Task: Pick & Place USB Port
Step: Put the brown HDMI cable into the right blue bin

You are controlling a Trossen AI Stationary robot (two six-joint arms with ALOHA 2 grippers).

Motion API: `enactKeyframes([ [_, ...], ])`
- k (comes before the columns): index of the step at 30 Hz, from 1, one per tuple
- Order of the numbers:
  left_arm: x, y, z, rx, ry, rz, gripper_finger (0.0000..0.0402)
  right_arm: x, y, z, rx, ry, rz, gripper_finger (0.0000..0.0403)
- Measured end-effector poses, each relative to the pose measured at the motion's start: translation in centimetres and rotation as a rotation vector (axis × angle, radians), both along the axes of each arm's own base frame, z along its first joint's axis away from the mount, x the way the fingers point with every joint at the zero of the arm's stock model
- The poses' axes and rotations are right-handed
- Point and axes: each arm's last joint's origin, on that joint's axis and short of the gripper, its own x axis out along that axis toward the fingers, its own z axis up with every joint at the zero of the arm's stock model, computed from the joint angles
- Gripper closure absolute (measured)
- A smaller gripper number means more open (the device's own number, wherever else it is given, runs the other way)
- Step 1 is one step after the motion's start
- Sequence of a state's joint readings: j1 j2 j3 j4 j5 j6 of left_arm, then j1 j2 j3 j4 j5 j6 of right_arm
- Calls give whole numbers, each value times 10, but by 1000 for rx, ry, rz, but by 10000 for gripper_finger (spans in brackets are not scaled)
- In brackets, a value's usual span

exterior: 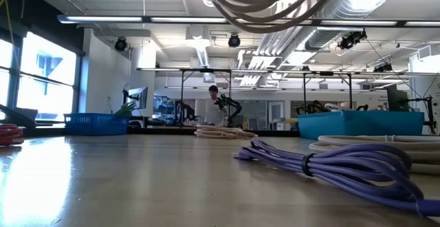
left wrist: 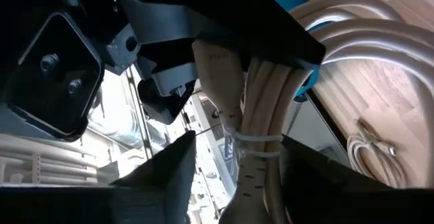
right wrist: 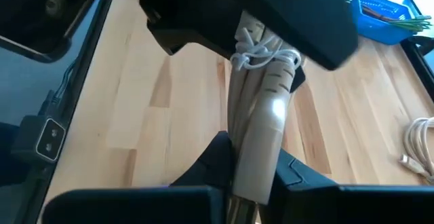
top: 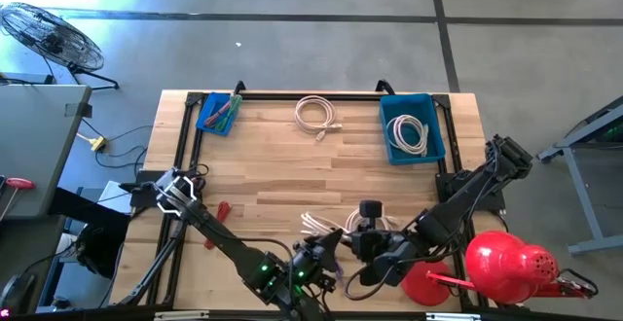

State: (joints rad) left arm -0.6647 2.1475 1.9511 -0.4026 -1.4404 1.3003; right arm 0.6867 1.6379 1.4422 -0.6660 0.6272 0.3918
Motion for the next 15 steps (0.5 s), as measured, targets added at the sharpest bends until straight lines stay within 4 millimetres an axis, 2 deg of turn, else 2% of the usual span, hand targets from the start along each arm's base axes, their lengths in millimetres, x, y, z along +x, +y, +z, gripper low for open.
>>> enactKeyframes([
  [5, -1, 0, 0, 12, -8, 19, 182, 0, 0, 0, 1, -1, -3, 375],
  [10, -6, -7, 4, 53, -36, 71, 176, 0, -1, 0, -18, -11, -22, 375],
  [15, -12, -16, 6, 139, 44, 59, 175, -7, -9, -3, -114, 0, -131, 378],
])
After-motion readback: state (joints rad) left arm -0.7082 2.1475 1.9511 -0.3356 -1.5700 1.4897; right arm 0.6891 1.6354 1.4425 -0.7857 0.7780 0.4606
